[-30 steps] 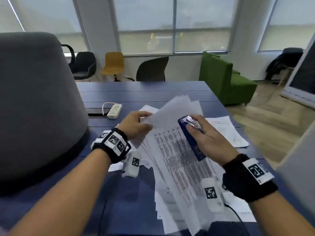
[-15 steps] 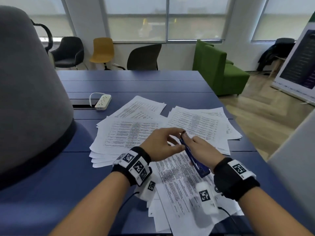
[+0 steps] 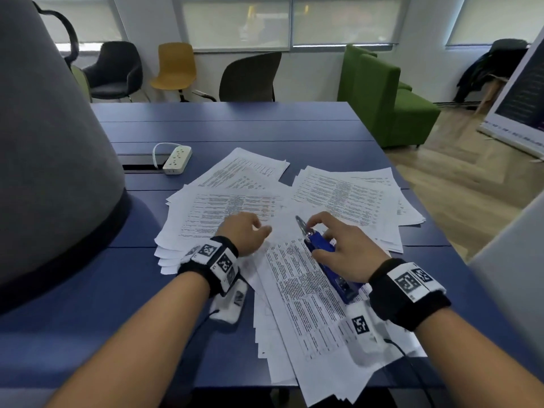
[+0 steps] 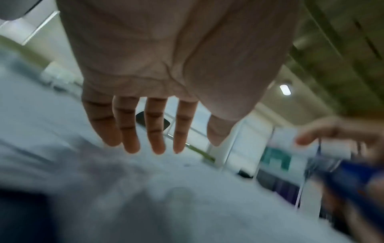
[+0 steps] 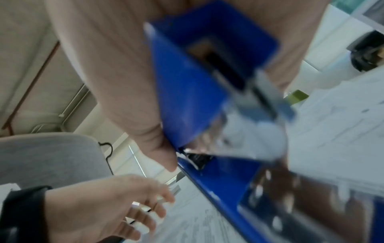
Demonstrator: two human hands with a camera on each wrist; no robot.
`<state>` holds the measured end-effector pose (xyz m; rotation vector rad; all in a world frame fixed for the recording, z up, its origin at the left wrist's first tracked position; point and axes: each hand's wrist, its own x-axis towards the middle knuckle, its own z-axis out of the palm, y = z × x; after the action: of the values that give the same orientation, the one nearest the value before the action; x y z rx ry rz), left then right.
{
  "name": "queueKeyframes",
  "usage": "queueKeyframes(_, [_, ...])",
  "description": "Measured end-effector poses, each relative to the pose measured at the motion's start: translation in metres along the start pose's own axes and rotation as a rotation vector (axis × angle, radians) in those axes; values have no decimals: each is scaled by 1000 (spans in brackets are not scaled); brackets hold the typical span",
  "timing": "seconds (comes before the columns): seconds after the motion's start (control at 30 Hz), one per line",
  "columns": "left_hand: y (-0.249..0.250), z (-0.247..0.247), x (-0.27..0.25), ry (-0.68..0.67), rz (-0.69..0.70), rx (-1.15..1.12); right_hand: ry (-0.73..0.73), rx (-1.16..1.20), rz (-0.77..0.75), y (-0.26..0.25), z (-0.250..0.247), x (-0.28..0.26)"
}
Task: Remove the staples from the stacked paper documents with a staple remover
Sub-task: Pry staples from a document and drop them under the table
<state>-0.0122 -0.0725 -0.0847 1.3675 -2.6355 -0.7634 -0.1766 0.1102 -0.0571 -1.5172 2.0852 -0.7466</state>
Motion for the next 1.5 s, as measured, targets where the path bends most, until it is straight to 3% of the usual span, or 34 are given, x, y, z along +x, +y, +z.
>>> queueKeyframes(0.07, [-19,3,4,-66,-33,226,-16,-42,-28,4,1,3])
queueKeyframes(0.13, [-28,5,6,-95,-41,274,-42,-126,-44,5,2,7])
queueKeyframes(0.23, [-23,9,6,-98,-64,208,-126,-287,-53,3,8,15])
queueKeyframes(0.4, [-4,9,4,-87,-240,26,-198,-338,8,-1,28,25])
queueKeyframes(0.5, [0,12,0,-77,-254,-104,-230,-371,21,-2,39,29])
queueKeyframes(0.63, [1,6,-11,24,-151,-336,-181,-382,16,-1,44,30])
queueKeyframes(0.7, [1,6,-21,40,-82,-619,-151,-346,26,1,42,28])
queueKeyframes(0.77, [2,10,-33,-79,-73,-1047,-109,-323,31,2,40,26])
queueKeyframes(0.83, [0,25,-40,-176,-79,-1249,-78,-289,23,4,38,25])
queueKeyframes(0.93, [7,46,-39,-100,-78,-1166,-61,-267,4,1,35,25])
queueKeyframes(1.0, [14,53,-31,14,-172,-1235,-67,-252,-31,-3,35,25])
queueKeyframes(1.17, [3,58,-12,74,-271,-1326,-61,-232,-7,-2,36,24])
queueKeyframes(1.3, [-2,55,-9,105,-171,-1341,0,-197,-30,0,34,23])
queueKeyframes(1.4, [1,48,-4,233,-74,-1294,210,-103,-99,-7,27,22])
queueKeyframes(1.5, [-7,47,2,361,38,-934,265,27,-63,-13,18,25])
